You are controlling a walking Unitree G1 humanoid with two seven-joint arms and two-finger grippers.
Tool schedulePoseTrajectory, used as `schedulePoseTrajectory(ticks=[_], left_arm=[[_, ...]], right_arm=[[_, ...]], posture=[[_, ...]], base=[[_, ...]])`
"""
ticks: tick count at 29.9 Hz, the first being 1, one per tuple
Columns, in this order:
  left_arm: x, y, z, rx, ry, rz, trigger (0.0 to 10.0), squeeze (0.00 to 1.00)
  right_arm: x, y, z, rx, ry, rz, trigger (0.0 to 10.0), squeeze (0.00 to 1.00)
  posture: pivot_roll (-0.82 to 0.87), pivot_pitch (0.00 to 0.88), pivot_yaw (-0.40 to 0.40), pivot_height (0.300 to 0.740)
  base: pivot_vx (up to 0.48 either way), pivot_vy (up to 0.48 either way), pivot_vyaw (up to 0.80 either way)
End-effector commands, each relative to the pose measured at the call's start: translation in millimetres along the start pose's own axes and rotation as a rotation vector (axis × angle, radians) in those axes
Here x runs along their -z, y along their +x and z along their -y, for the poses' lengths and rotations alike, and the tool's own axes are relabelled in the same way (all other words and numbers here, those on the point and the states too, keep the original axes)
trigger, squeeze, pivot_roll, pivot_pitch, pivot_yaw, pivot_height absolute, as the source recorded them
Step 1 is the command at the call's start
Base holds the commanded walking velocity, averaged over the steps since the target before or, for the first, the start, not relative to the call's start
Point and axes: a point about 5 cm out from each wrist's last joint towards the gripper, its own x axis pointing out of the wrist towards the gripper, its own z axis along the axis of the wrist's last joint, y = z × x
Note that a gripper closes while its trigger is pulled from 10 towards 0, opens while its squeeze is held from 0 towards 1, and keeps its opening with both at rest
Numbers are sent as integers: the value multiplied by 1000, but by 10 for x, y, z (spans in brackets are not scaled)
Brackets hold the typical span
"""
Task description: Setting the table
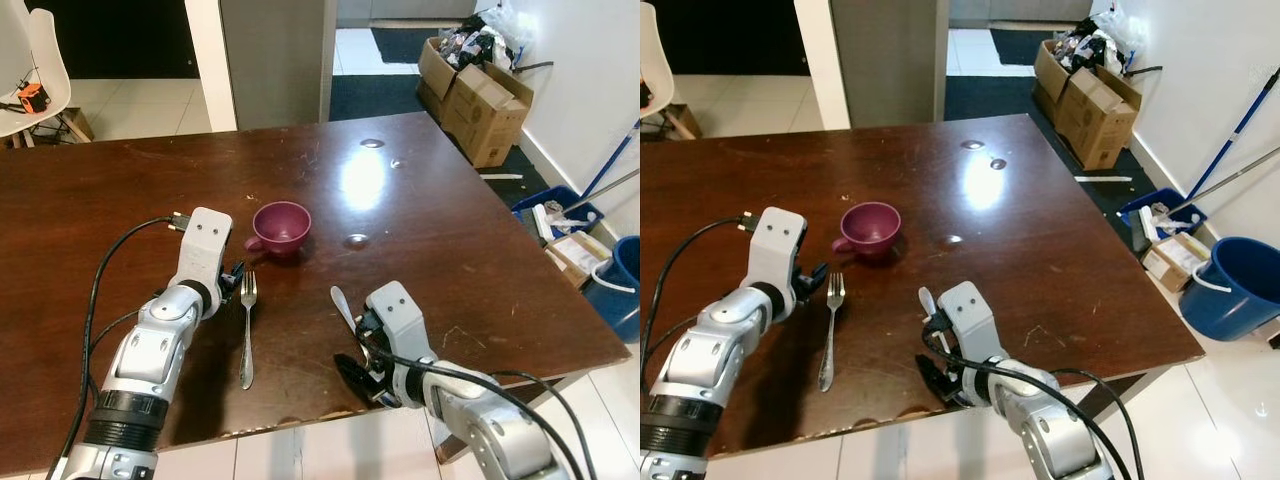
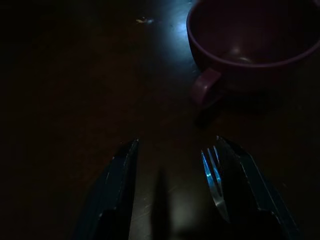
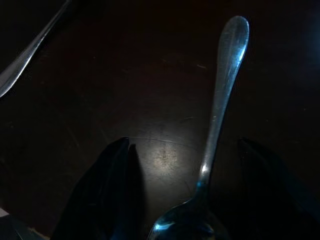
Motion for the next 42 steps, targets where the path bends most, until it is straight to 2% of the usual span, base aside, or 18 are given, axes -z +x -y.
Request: schedulePoseTrajectory(ticks=[1,12,23,28,31,32,34,35,36,37,38,42], left_arm=[[28,3,9,-5,4,-6,10000,0],[14,6,1,-6,6,-2,10000,0],[7,8,5,-4,10,-1,10000,0],[3,11,4,-4,10,0,10000,0],[-1,13,3,-6,9,2,10000,0],[-14,17,-2,-9,7,5,10000,0],[-34,20,-6,-11,6,10,10000,0],[-51,23,-10,-14,4,14,10000,0],[-69,26,-12,-14,2,20,10000,0],[-69,26,-12,-14,2,20,10000,0],[-90,29,-13,-14,0,26,10000,0],[-129,30,-18,-17,-3,38,10000,0]], right_arm=[[299,54,-37,-4,31,-126,0,0],[432,88,38,19,70,-156,0,0],[427,91,67,32,71,-141,0,0],[347,99,130,62,82,-100,0,0],[190,95,207,91,110,-16,0,0],[-13,76,292,133,106,91,0,0],[-230,34,348,154,124,208,0,0],[-428,-29,383,180,121,316,4078,0],[-566,-81,409,208,116,389,10000,0],[-566,-81,409,208,116,389,10000,0],[-693,-136,428,231,111,455,10000,0],[-845,-228,408,257,103,536,10000,0]], posture=[[-61,76,66,740],[-56,78,71,740],[-56,82,75,740],[-55,84,77,740],[-55,84,77,740],[-55,81,81,740],[-53,80,84,740],[-52,79,86,740],[-53,76,88,740],[-53,76,88,740],[-54,73,92,740],[-53,70,90,740]], base=[[0,0,0],[0,0,0],[0,0,0],[0,0,0],[0,0,0],[0,0,0],[0,0,0],[0,0,0],[0,0,0],[0,0,0],[0,0,0],[0,0,0]])
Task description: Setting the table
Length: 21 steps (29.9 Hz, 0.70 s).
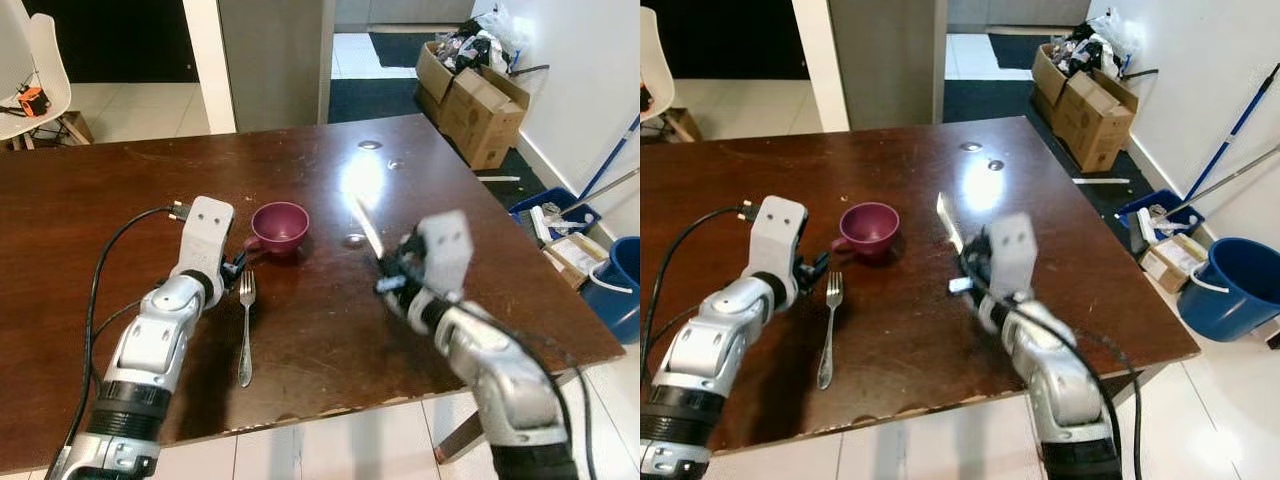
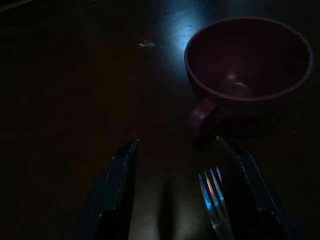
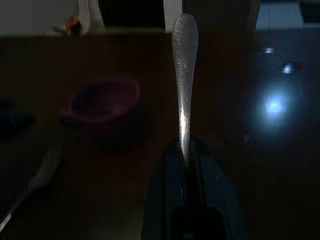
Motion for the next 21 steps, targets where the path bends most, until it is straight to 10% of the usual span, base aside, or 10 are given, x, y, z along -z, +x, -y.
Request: schedulePoseTrajectory(ticks=[1,14,21], left_arm=[[15,2,-16,-9,-7,-3,10000,0],[1,-347,-154,-44,-89,135,10000,0],[148,-605,-137,-50,-115,194,10000,0]], right_arm=[[-7,-33,-14,25,26,18,10000,0],[266,-200,-155,122,86,102,10000,0],[350,-175,-309,-44,34,45,10000,0]], posture=[[-53,70,90,740],[-23,56,79,740],[-19,42,33,740]], base=[[0,0,0],[0,0,0],[0,0,0]])
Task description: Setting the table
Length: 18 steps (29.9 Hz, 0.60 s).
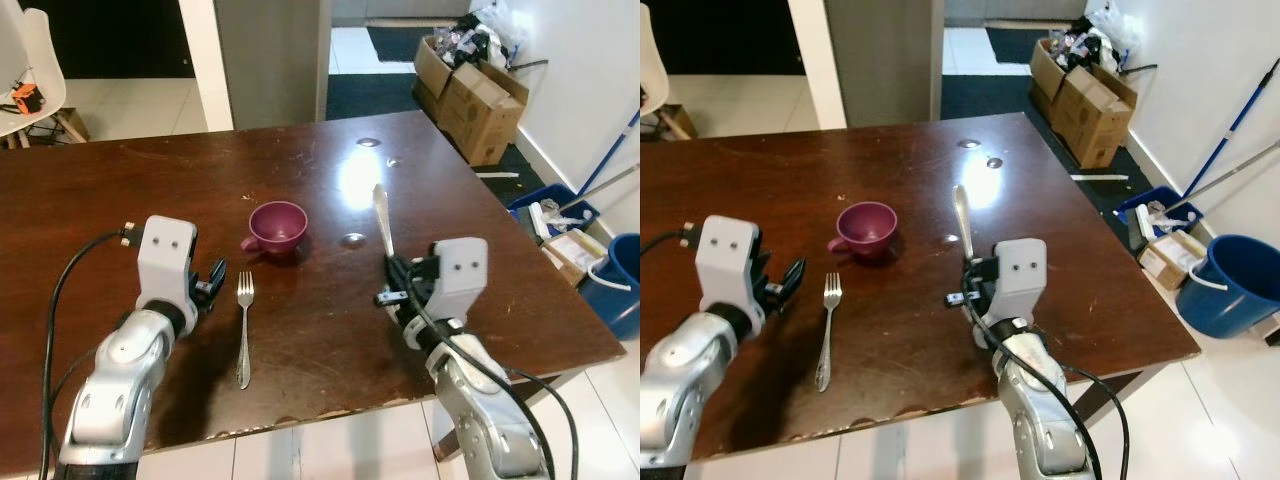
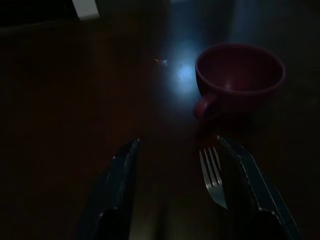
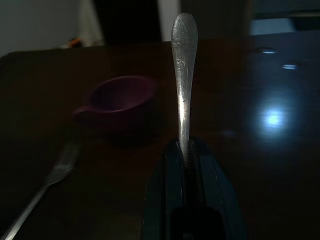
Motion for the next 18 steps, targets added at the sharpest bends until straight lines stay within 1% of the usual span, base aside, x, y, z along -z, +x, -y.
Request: schedulePoseTrajectory(ticks=[1,3,4,6,8,12,16,17,18], left_arm=[[-2,-43,-13,-22,-6,32,10000,0],[15,-68,-16,-63,-19,54,10000,0],[13,-75,-22,-83,-30,65,10000,0],[4,-79,-27,-96,-39,76,10000,0],[-60,-68,-34,-99,-40,110,10000,0],[-194,-2,1,-54,-27,163,10000,0],[-249,52,33,-25,-27,186,10000,0],[-289,102,66,-7,-34,197,10000,0],[-300,117,77,0,-34,200,10000,0]], right_arm=[[71,2,-40,-45,-3,-37,10000,0],[85,8,-30,-58,-14,-41,10000,0],[95,12,-27,-65,-18,-46,10000,0],[107,20,-20,-68,-26,-49,10000,0],[112,51,13,-53,-39,-49,10000,0],[87,40,91,19,-59,-29,10000,0],[106,-3,121,45,-61,-27,10000,0],[114,-37,144,58,-65,-26,10000,0],[114,-44,148,60,-66,-25,10000,0]], posture=[[-19,40,13,740],[-12,35,-12,740],[-12,35,-12,740],[-8,30,-19,740],[-15,21,-16,740],[-30,7,11,740],[-38,0,31,740],[-50,0,43,740],[-50,0,43,740]], base=[[0,0,0],[0,0,0],[0,0,0],[0,0,0],[0,0,0],[0,0,0],[0,0,0],[0,0,0],[0,0,0]])
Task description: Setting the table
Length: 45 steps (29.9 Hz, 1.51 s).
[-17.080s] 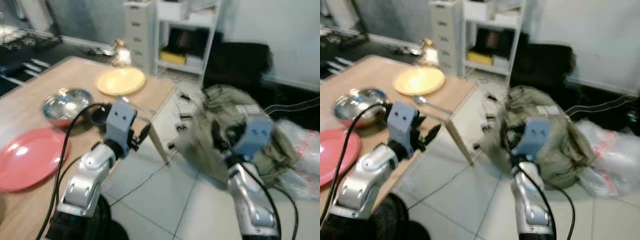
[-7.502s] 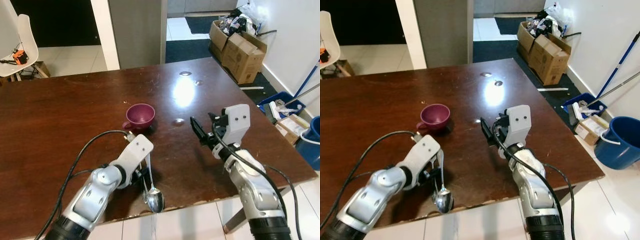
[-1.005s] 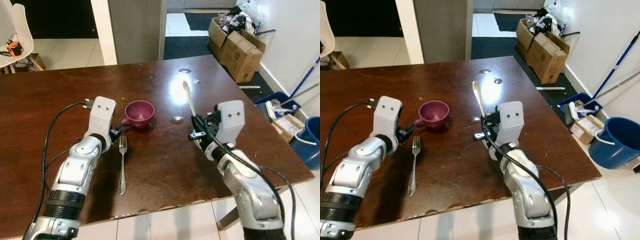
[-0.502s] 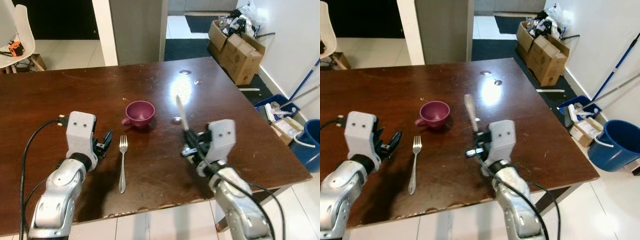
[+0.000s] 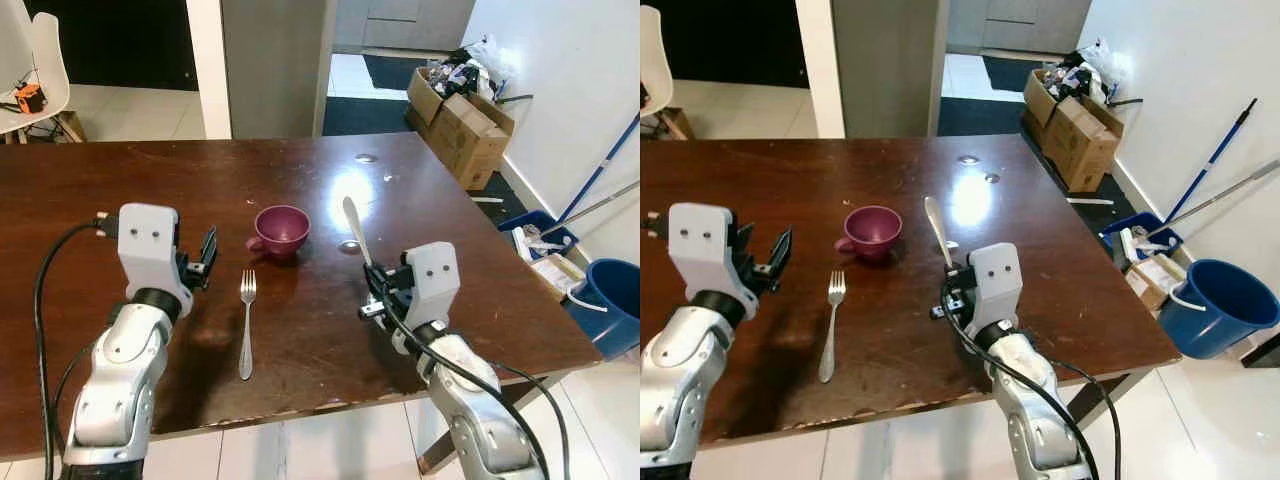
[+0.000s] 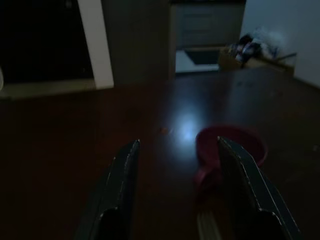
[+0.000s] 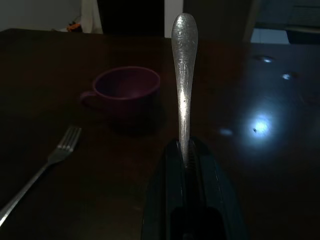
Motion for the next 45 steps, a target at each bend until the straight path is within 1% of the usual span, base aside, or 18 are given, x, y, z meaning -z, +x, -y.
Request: schedulePoseTrajectory(ticks=[1,3,5,8,9,12,17,23,29,34,35,36,37,41,42,45], left_arm=[[20,32,54,30,-15,-2,10000,0],[26,40,70,36,-17,-5,10000,0],[55,41,121,44,-17,-12,10000,0],[78,36,138,29,-29,-16,10000,0],[110,31,148,22,-34,-26,10000,0],[130,28,169,21,-33,-31,10000,0],[133,70,243,26,-52,-26,10000,0],[127,127,305,27,-51,-24,10000,0],[174,158,287,14,-43,-35,10000,0],[211,173,273,-5,-46,-35,10000,0],[218,179,263,-14,-41,-34,10000,0],[232,184,215,-35,-40,-34,10000,0],[232,184,215,-35,-40,-34,10000,0],[219,157,172,-56,-41,-25,10000,0],[208,119,155,-69,-34,-18,10000,0],[245,70,152,-75,-29,-27,10000,0]], right_arm=[[-10,-39,57,29,-10,12,10000,0],[-13,-33,65,36,-9,13,10000,0],[-27,-16,86,54,-12,20,10000,0],[-21,0,115,78,-26,26,10000,0],[-13,15,135,100,-15,26,10000,0],[-6,12,153,109,-9,24,10000,0],[-40,48,150,126,-17,43,10000,0],[-25,65,175,159,-11,50,10000,0],[12,56,132,174,4,53,10000,0],[-1,70,100,152,-6,50,10000,0],[3,80,96,146,-7,47,10000,0],[21,112,69,133,-9,43,10000,0],[21,112,69,133,-9,43,10000,0],[42,133,56,111,-25,39,10000,0],[29,138,86,102,-38,42,10000,0],[28,157,136,108,-36,40,10000,0]], posture=[[-52,0,44,740],[-58,0,44,740],[-57,0,46,740],[-55,0,46,740],[-56,0,44,740],[-58,0,34,740],[-60,0,42,740],[-60,0,65,740],[-64,0,74,740],[-76,0,31,740],[-74,0,28,740],[-63,0,20,740],[-63,0,20,740],[-33,0,10,740],[-28,0,-1,740],[-20,0,-1,740]], base=[[0,0,0],[0,0,0],[0,0,0],[0,0,0],[0,0,0],[0,0,0],[0,0,0],[0,0,0],[0,0,0],[0,0,0],[0,0,0],[0,0,0],[0,0,0],[0,0,0],[0,0,0],[0,0,0]])
